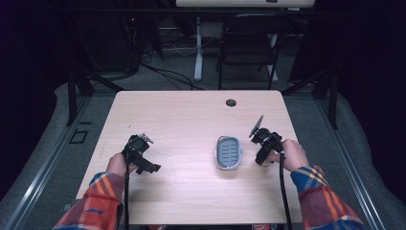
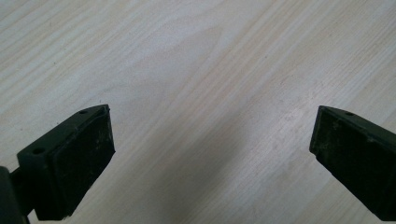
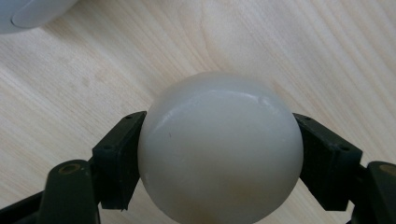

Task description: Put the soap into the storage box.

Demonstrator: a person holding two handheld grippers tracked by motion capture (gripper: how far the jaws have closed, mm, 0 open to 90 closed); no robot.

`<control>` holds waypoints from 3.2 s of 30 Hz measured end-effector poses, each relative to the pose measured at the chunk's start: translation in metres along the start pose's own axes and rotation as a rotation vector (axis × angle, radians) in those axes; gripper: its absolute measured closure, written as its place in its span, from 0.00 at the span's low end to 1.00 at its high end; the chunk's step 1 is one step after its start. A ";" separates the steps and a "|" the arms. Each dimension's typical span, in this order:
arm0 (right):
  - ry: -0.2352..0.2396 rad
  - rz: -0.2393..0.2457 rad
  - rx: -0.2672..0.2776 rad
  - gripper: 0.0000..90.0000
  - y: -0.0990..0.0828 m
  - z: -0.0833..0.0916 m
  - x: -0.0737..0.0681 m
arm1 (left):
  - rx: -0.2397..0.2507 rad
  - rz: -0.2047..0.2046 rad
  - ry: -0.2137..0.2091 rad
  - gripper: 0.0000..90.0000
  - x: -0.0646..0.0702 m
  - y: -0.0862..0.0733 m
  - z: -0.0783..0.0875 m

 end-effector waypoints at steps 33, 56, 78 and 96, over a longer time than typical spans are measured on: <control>-0.022 0.045 0.027 0.26 0.033 0.026 0.001 | -0.015 -0.006 0.001 0.00 0.000 0.000 -0.002; -0.049 0.082 0.034 0.26 0.052 0.052 -0.005 | -0.020 -0.009 0.002 0.00 0.001 0.000 -0.002; -0.040 0.149 0.037 0.26 0.084 0.059 -0.027 | -0.022 -0.013 0.002 0.00 0.001 0.000 -0.002; -0.002 0.192 0.042 0.26 0.102 0.047 -0.050 | -0.027 -0.011 0.001 0.00 0.001 0.000 -0.002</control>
Point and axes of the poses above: each handheld gripper's, and its own axes: z roughly backward along the jaws, y roughly out of its top, x roughly to its right, the point moved 5 cm from there along -z, roughly forward along the jaws, and after that the axes turned 7 degrees about x, right-handed, at the moved point
